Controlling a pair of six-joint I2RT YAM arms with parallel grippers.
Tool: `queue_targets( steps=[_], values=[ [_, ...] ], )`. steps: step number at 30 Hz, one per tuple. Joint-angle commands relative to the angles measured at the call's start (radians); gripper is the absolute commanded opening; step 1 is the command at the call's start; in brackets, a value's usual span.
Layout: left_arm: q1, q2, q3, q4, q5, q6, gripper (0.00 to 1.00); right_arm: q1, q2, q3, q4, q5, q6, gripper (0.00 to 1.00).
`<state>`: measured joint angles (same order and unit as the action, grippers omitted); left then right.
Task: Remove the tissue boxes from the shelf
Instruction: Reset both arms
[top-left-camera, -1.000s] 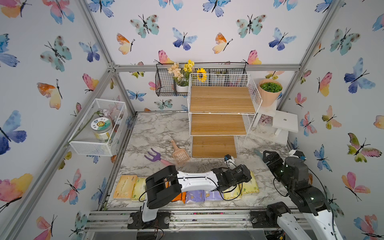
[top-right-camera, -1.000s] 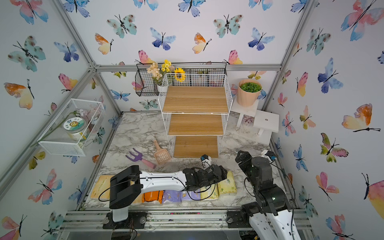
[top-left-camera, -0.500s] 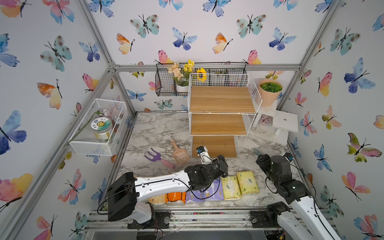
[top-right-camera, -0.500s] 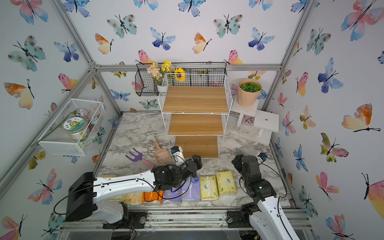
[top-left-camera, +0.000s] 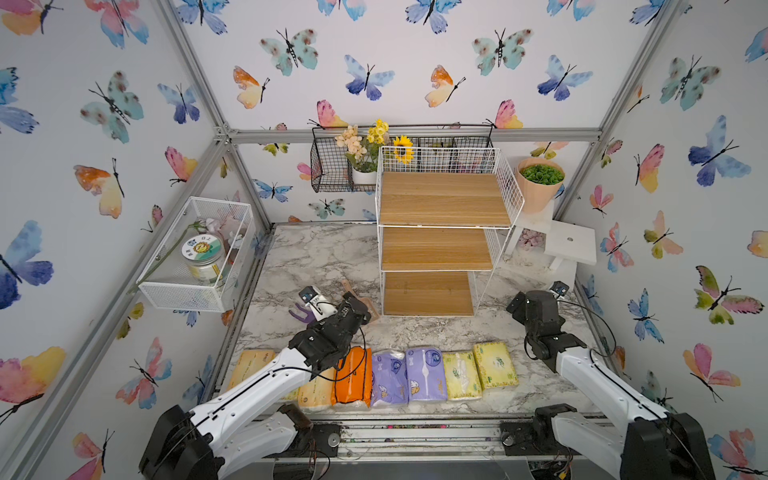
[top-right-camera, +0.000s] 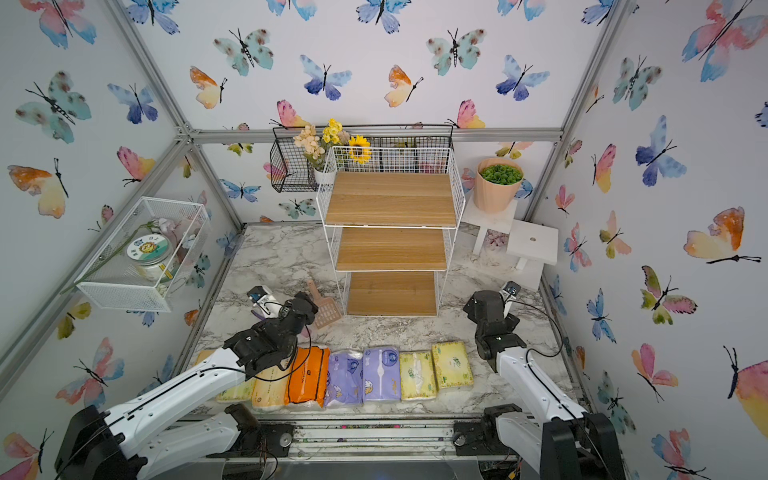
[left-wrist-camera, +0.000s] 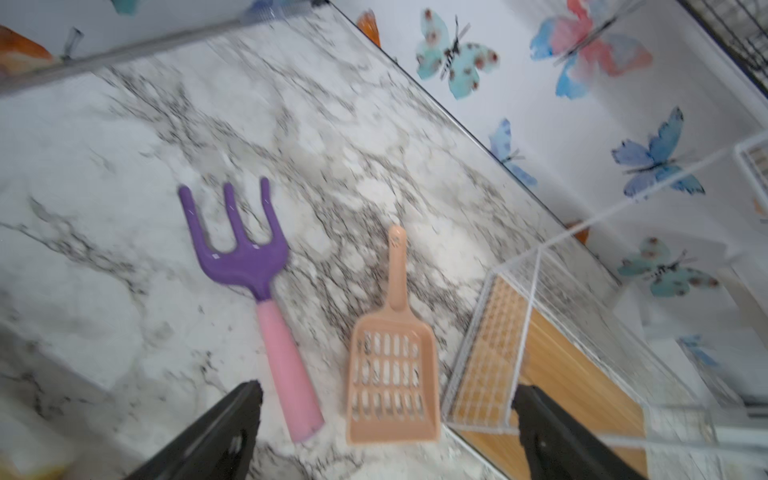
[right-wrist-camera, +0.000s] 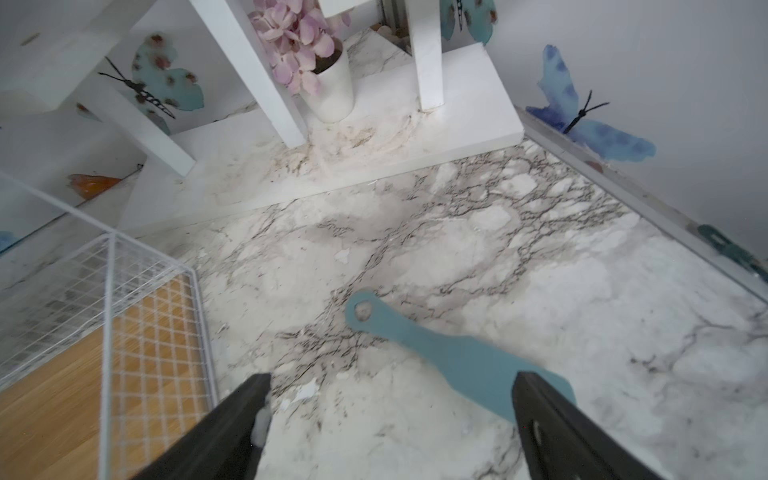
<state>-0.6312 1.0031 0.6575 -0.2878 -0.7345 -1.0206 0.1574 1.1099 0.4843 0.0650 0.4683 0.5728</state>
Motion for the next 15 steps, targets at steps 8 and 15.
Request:
queue_targets(
  steps=[8, 15],
  values=[
    [0.421, -0.092, -0.201, 0.374, 0.178, 0.539, 0.99, -0.108, 0.216, -0.058, 0.556, -0.17, -0.395, 0.98],
    [0.601, -0.091, -0.333, 0.573, 0.335, 0.645, 0.99, -0.108, 0.367, -0.168, 0.934, -0.29, -0.481, 0.99]
  ],
)
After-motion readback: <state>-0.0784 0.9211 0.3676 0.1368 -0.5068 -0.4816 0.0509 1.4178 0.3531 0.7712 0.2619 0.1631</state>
